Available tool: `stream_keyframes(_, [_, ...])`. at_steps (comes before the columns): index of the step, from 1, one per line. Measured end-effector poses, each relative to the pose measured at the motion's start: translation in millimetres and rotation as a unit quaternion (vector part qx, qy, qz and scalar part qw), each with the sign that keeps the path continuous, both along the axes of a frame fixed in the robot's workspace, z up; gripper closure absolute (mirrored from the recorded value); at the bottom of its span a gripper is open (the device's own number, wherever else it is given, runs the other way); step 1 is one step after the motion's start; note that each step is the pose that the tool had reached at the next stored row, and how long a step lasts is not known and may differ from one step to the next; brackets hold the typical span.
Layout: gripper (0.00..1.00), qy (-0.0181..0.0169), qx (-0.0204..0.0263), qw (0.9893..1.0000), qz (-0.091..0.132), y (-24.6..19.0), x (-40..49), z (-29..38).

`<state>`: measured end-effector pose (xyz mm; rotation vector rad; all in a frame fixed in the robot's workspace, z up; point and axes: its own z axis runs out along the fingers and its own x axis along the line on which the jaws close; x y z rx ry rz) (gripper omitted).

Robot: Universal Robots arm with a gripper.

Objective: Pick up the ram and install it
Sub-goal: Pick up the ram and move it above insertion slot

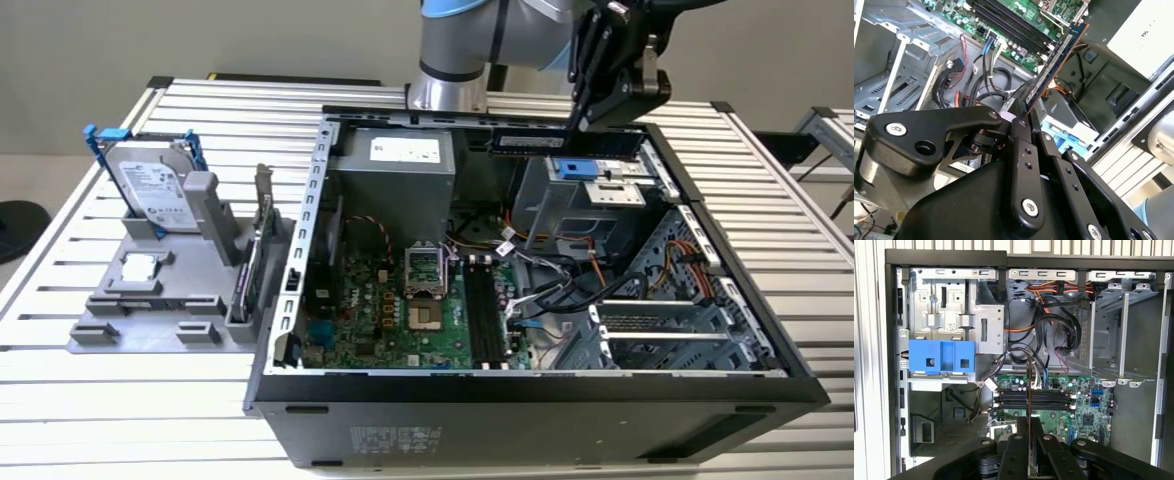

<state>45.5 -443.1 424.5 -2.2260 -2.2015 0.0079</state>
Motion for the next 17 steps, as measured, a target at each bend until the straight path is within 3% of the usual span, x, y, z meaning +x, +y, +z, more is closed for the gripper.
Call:
stream_keyframes(10, [1.00, 0.0000, -0.0001, 1.0000, 0.000, 13.3, 0.0, -0.5])
stream_keyframes(17, [1.00, 0.0000, 0.0000, 1.0000, 0.000, 14.9, 1.9, -0.6])
